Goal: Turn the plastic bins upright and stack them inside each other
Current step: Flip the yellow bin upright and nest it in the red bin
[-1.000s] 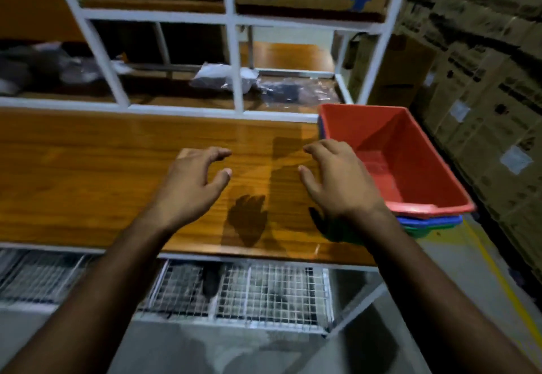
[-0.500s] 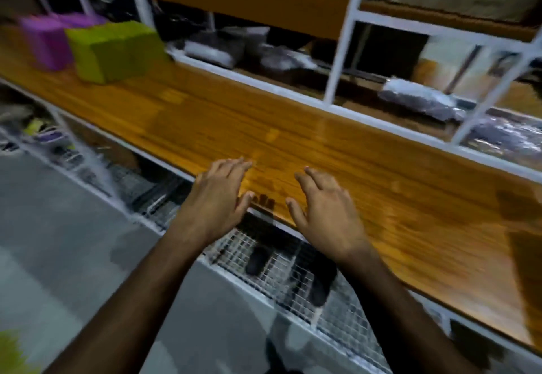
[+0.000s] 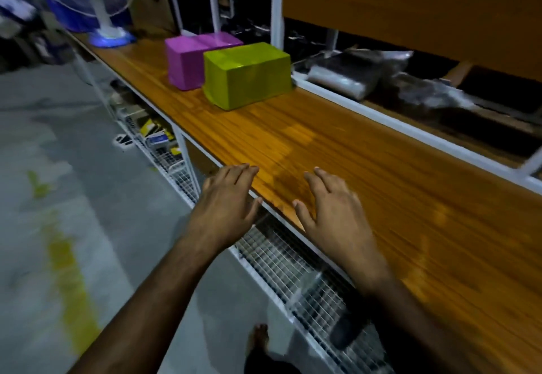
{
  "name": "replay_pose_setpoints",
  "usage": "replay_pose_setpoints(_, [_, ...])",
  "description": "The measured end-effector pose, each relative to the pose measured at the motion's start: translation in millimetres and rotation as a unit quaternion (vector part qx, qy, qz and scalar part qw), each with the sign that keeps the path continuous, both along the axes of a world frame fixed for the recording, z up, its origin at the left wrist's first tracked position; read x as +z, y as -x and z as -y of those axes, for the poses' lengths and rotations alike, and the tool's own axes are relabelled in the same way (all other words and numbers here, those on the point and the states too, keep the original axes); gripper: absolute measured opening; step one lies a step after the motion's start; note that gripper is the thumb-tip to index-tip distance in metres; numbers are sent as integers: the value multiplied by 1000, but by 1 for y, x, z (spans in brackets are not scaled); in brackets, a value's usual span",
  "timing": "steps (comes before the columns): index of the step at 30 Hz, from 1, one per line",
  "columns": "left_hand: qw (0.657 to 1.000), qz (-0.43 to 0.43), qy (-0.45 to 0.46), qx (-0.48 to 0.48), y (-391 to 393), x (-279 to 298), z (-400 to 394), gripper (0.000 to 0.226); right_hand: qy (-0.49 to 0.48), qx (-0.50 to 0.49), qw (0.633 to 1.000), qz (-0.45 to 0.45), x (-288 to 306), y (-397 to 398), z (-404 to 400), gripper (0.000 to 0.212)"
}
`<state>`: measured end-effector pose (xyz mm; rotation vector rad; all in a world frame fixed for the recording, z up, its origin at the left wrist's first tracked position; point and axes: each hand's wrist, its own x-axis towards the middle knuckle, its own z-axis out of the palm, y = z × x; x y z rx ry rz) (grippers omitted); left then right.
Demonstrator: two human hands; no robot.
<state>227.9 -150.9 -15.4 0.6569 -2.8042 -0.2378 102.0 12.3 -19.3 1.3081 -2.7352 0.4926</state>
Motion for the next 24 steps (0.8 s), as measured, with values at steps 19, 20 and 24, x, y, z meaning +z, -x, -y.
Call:
replay_pose_setpoints(19, [996, 31, 34, -79, 218, 1, 383, 66, 39, -79, 996, 25, -5, 170, 342, 53])
replay_pose_setpoints(20, [995, 21, 36, -94, 235, 0, 402, 68, 40, -96, 994, 24, -6, 177, 358, 52])
replay_pose_setpoints(24, [986, -5, 40, -159, 296, -4, 469, 65, 76, -171, 982, 31, -8, 198, 411, 52])
